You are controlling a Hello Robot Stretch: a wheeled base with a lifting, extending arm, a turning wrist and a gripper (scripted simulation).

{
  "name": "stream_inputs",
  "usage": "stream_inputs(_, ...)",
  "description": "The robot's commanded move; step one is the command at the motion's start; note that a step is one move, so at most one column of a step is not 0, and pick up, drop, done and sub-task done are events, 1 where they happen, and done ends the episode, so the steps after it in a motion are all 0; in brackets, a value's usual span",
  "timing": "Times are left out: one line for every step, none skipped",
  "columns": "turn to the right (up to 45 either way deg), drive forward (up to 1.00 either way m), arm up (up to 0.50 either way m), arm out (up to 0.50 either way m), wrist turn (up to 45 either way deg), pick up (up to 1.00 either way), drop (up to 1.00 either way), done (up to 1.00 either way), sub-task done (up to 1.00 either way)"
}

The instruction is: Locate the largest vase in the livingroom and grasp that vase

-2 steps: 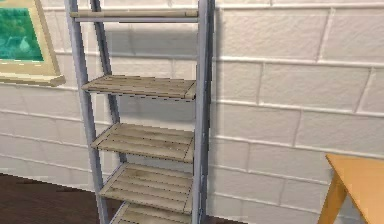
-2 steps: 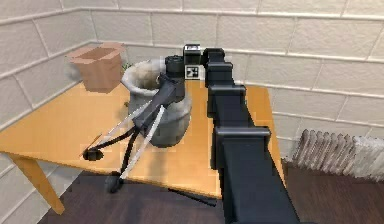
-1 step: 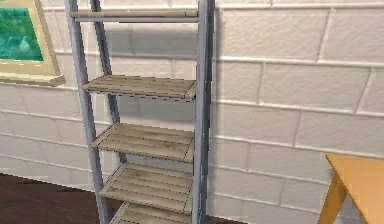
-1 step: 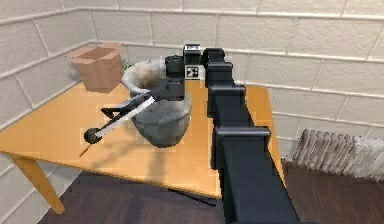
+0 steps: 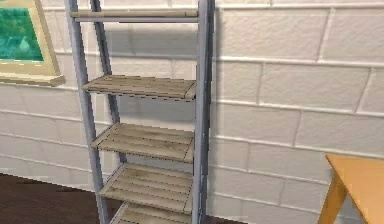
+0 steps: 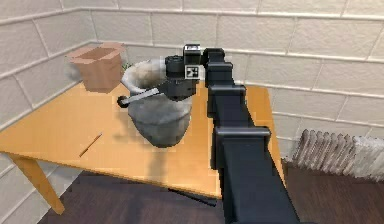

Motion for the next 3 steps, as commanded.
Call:
stream_inputs(0.0,0.0,0.0,0.0,21.0,0.0,0.0,0.0,0.0)
stream_inputs(0.0,0.0,0.0,0.0,0.0,1.0,0.0,0.0,0.0)
stream_inputs(0.0,0.0,0.0,0.0,0.0,0.0,0.0,1.0,0.0)
